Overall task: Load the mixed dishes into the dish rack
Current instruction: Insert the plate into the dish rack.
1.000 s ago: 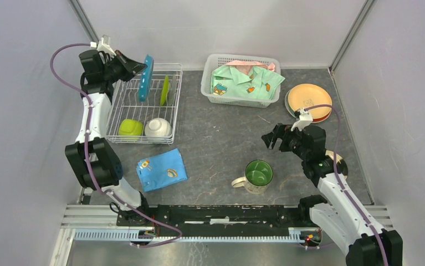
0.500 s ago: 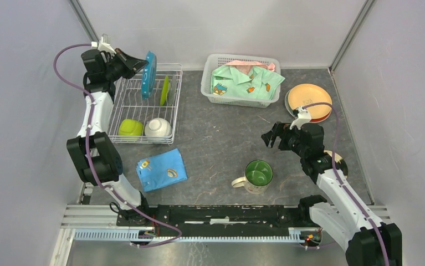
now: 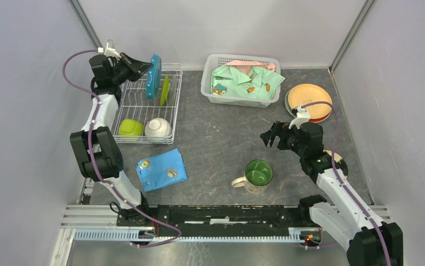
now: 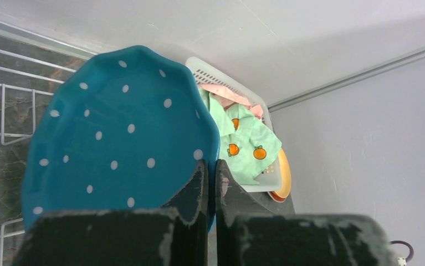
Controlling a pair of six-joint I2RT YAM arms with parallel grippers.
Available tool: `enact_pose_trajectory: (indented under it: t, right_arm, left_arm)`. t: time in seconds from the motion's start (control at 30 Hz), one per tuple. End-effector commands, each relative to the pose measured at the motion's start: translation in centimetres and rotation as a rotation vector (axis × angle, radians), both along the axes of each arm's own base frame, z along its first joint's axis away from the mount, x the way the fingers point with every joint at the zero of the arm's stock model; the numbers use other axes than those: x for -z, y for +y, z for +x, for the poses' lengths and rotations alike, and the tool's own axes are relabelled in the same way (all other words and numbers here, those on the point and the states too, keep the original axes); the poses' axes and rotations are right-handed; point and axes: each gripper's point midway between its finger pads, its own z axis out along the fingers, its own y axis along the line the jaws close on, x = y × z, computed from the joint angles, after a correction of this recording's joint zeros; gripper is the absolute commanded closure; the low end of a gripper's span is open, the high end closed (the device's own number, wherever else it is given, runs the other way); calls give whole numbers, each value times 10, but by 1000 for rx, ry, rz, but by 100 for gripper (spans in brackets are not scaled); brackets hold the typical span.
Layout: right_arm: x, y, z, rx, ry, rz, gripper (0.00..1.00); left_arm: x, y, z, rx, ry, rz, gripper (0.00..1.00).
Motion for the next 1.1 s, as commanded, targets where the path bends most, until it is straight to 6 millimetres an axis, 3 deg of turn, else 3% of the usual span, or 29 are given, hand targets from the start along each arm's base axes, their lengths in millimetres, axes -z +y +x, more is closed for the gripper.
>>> enact_pose_trajectory:
  t: [0.0, 0.2, 0.3, 0.67, 1.07]
  right_arm:
    - [-23, 1, 9, 16, -60, 16, 2]
    - [-27, 2, 9, 17, -68, 17, 2]
    - [-28, 1, 8, 21, -68, 13, 2]
    - [-27, 5, 7, 12, -69, 19, 2]
    - [-28, 6, 7, 5, -70, 7, 2]
  left_arm:
    - [-47, -7, 3, 12, -190, 13, 98]
    - [-15, -7, 14, 11, -160, 37, 98]
    - [-13, -10, 14, 23, -155, -9, 98]
    - [-54, -6, 19, -20, -204, 23, 98]
    - [-92, -21, 1, 2, -251, 9, 98]
